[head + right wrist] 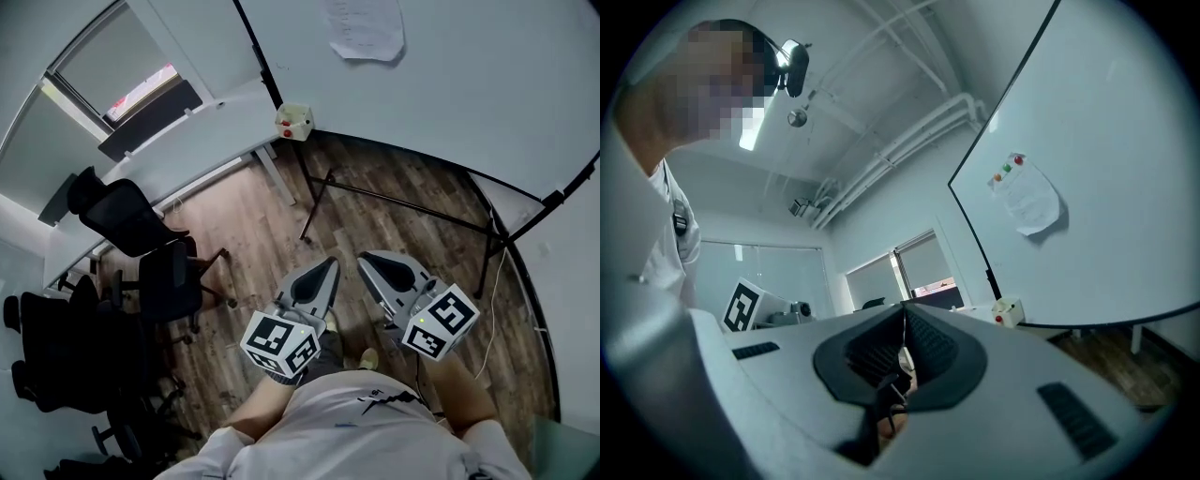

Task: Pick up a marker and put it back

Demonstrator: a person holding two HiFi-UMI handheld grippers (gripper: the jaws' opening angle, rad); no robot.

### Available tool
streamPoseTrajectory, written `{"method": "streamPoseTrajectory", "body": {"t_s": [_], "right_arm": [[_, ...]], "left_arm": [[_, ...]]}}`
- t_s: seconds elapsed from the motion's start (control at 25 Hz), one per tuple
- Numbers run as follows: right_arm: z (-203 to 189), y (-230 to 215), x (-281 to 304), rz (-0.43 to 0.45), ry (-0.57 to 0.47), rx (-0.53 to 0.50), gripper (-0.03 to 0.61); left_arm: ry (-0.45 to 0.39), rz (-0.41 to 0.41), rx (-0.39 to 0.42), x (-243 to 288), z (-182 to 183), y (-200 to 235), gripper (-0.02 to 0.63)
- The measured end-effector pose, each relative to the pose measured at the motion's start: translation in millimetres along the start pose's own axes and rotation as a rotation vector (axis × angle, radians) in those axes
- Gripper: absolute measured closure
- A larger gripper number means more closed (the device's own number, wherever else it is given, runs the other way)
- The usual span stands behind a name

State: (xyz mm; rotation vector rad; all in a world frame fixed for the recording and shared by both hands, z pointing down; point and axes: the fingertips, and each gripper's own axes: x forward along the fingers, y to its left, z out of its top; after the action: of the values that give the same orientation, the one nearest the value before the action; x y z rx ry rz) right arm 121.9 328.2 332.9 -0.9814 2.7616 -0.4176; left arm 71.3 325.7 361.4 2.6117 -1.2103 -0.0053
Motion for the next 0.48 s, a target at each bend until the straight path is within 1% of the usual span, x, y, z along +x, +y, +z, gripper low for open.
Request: {"method": "streamPoseTrajectory", "body": {"t_s": [0.12, 0.24, 0.48], "right_arm": [[1, -11, 19, -0.018, 0.009, -0.015, 0.565], [5, -23, 45, -0.032, 0.019, -0.031, 0.565], [9, -43, 117, -0.054, 0.038, -0.056, 0.565]], "left_arm": [[-0.009, -0.012, -0.003, 13, 4, 20, 0.603], [-0.025, -0.019, 0.017, 25, 15, 44, 0.603], [-0.04, -0.034, 0.052, 48, 38, 109, 0.603]]}}
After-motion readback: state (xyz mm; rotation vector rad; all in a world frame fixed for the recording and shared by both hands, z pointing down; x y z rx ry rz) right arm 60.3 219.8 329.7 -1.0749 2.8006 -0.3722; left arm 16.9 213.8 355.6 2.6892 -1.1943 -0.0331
